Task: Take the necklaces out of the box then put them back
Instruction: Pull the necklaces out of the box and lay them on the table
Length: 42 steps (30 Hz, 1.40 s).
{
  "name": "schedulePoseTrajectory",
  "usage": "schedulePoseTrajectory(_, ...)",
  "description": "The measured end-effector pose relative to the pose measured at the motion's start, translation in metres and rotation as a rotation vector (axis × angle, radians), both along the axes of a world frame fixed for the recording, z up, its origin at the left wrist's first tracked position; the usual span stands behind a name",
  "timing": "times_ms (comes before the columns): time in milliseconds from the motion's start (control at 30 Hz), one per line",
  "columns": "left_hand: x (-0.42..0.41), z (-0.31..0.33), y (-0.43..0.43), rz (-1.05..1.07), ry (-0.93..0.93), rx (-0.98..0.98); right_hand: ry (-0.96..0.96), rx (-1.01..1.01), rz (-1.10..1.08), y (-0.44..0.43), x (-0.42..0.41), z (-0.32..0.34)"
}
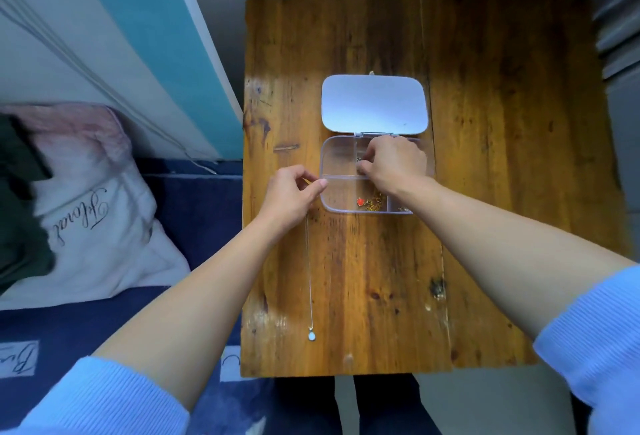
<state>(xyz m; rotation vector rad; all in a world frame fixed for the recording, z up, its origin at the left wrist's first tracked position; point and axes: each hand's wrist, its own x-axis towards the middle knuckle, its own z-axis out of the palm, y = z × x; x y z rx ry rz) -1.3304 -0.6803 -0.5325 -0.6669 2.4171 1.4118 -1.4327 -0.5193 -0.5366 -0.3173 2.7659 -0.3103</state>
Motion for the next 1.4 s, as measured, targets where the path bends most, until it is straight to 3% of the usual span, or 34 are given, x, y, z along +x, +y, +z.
schedulePoseTrajectory(233,0.001,0.001,-0.001,-0.006,-0.007,0.025,-0.092,-0.021,-0.028,0.001,-0.006,-0.003)
schedulePoseTrajectory(400,0.000,0.003,-0.003,-0.021,-0.006,0.034,-0.089,-0.170,-0.031,0.015,0.000,0.013)
schedulePoseTrajectory(600,-0.008,0.005,-0.004,-0.087,0.010,-0.077,-0.232,-0.567,-0.417,0.070,-0.002,0.046)
schedulePoseTrajectory(800,-0.035,0.019,0.026,-0.133,0.307,-0.350,-0.397,-0.768,-0.678,0.117,0.008,0.049)
schedulePoseTrajectory(1067,-0.072,0.004,0.089,-0.559,0.178,-0.380,-0.546,-1.058,-0.846,0.133,0.013,0.042)
schedulePoseTrajectory(1200,-0.082,-0.002,0.103,-0.591,0.170,-0.321,-0.613,-1.119,-0.823,0.140,0.011,0.042)
schedulePoseTrajectory(1400,-0.085,-0.001,0.092,-0.451,0.137,-0.164,-0.624,-1.219,-0.973,0.152,0.006,0.040)
